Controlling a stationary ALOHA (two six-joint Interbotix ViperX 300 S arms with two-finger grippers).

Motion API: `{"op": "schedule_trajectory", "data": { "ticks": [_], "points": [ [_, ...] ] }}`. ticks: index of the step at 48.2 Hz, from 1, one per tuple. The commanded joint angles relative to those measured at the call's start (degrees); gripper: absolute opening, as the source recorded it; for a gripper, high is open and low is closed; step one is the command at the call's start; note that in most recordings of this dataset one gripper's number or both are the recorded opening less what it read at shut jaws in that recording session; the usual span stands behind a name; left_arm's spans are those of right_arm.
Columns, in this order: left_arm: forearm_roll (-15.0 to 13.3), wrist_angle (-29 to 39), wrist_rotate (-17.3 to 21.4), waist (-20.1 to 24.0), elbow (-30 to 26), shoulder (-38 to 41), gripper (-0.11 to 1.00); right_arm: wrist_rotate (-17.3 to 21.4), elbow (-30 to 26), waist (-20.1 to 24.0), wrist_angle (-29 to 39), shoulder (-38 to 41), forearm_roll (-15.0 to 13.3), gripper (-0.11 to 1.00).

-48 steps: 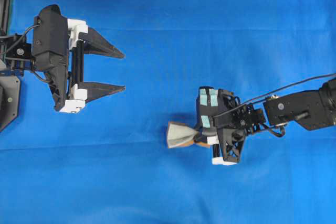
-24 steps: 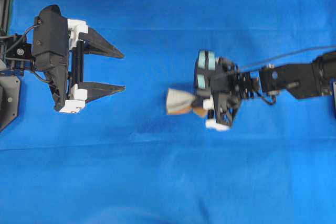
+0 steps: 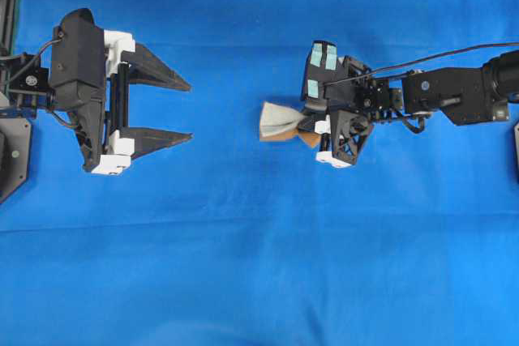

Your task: Hand over the sponge with the left arm and wipe it with the right arm.

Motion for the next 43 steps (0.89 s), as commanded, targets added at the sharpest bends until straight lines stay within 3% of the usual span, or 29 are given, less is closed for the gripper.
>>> {"op": "schedule_trajectory", "data": {
  "ticks": [1, 23, 30, 33, 43],
  "points": [
    [0.00, -0.18, 0.00, -0.09, -0.62, -0.53, 0.82, -0.09, -0.53, -1.05, 0.00, -0.44, -0.18, 0.19],
    [0.00, -0.18, 0.00, -0.09, -0.62, -0.53, 0.82, -0.44, -0.79, 0.00, 0.00, -0.44, -0.26, 0.20],
    [0.09, -0.18, 0.00, -0.09, -0.62, -0.53, 0.82, -1.23, -0.88, 0.53, 0.18, -0.70, -1.49, 0.60],
    [0.09, -0.18, 0.00, -0.18, -0.62, -0.44, 0.82, -1.32, -0.97, 0.53, 0.26, -1.05, -1.58, 0.70],
    [0.00, -0.18, 0.09, -0.09, -0.62, -0.44, 0.82, -1.58, -1.14, 0.53, 0.53, -2.90, -1.76, 0.73]
  ]
}}
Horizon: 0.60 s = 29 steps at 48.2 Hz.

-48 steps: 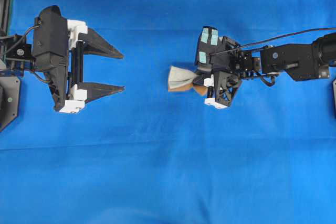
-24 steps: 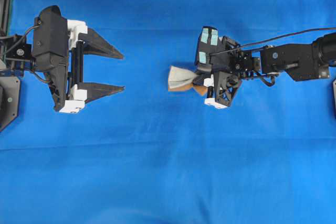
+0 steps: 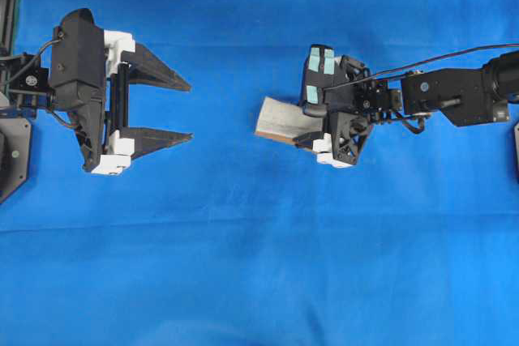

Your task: Hand over the sponge with the left arm and wipe it with the right arm.

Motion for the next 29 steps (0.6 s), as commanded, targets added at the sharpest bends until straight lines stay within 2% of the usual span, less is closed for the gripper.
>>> {"op": "schedule_trajectory", "data": {
  "ticks": [1, 14, 29],
  "points": [
    [0.00, -0.18, 0.09, 0.00, -0.62, -0.44, 0.82, -0.18, -0.79, 0.00, 0.00, -2.64, -0.18, 0.73],
    [0.00, -0.18, 0.18, 0.00, -0.62, -0.53, 0.82, -0.53, -0.79, 1.32, 2.72, -8.88, -0.35, 0.73],
    [0.00, -0.18, 0.18, -0.09, -0.62, -0.44, 0.82, -2.02, -0.88, 4.31, 9.93, -20.30, -0.44, 0.73]
  ]
}}
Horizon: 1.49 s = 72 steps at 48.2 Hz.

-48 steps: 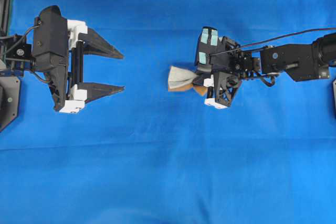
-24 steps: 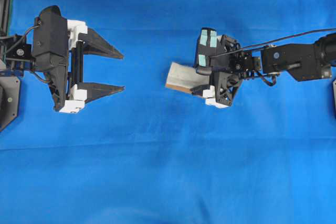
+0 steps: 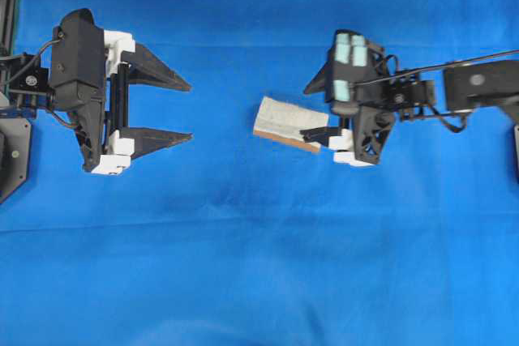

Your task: Hand over the sponge with the left arm and wipe it with the right arm.

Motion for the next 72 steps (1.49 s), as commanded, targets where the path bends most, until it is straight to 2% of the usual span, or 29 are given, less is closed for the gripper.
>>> {"op": "schedule_trajectory", "data": {
  "ticks": [1, 10, 32, 40, 56, 66, 72],
  "points": [
    [0.00, -0.18, 0.09, -0.09, -0.62, -0.53, 0.82, -0.09, -0.79, 0.70, 1.23, -4.31, -0.09, 0.73],
    [0.00, -0.18, 0.00, -0.09, -0.62, -0.44, 0.82, -0.18, -0.09, 1.49, 1.76, -8.26, -0.09, 0.73],
    [0.00, -0.18, -0.26, -0.09, -0.79, -0.26, 0.82, 0.53, 0.44, 1.49, 0.26, -8.70, -0.09, 0.73],
    [0.00, 0.79, -0.70, -0.09, -0.18, -2.46, 0.82, 0.62, 1.58, 1.49, 0.88, -11.34, 0.00, 0.73],
    [0.00, 4.39, -0.18, -0.18, 3.25, -13.36, 0.82, 0.70, 7.47, 1.49, 2.99, -25.66, 0.18, 0.73],
    [0.09, 10.20, 0.26, -0.09, 5.54, -21.36, 0.82, 1.05, 11.25, 1.49, 8.17, -36.56, 0.26, 0.73],
    [0.18, 11.16, 0.79, -0.09, 8.44, -26.28, 0.82, 1.05, 14.77, 1.49, 9.32, -43.24, 0.26, 0.73]
  ]
}}
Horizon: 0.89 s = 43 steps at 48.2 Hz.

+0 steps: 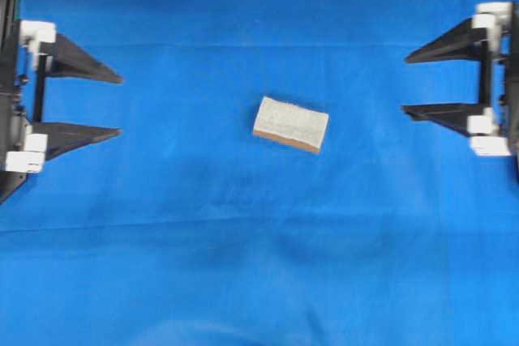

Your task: Hand over the sponge with the left arm and wipe it with the right arm.

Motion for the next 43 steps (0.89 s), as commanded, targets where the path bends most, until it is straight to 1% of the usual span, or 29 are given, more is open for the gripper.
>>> {"op": "schedule_trajectory", "data": {
  "ticks": [1, 10, 18, 28, 33, 43],
  "points": [
    [0.26, 0.18, 0.26, -0.09, 1.05, -3.16, 0.82, 0.00, 1.67, 0.09, 0.44, -4.75, 0.18, 0.73],
    [0.26, 0.35, 0.26, -0.09, 6.94, -12.39, 0.82, 0.26, 8.09, 0.09, 0.88, -14.06, 0.35, 0.73],
    [0.18, 0.62, 0.26, -0.97, 11.87, -19.07, 0.82, 1.67, 12.83, 0.09, 1.49, -19.42, 0.44, 0.73],
    [-0.09, 0.18, -0.79, -2.64, 15.91, -22.94, 0.82, 3.43, 16.44, 0.09, -0.35, -20.57, 0.44, 0.73],
    [-0.09, 0.18, -0.79, -2.72, 16.00, -23.12, 0.82, 3.87, 16.88, 0.09, -1.93, -20.48, 0.44, 0.73],
    [-0.09, 0.18, -0.79, -2.72, 16.00, -23.12, 0.82, 3.96, 16.96, 0.09, -1.85, -20.48, 0.44, 0.73]
  ]
}}
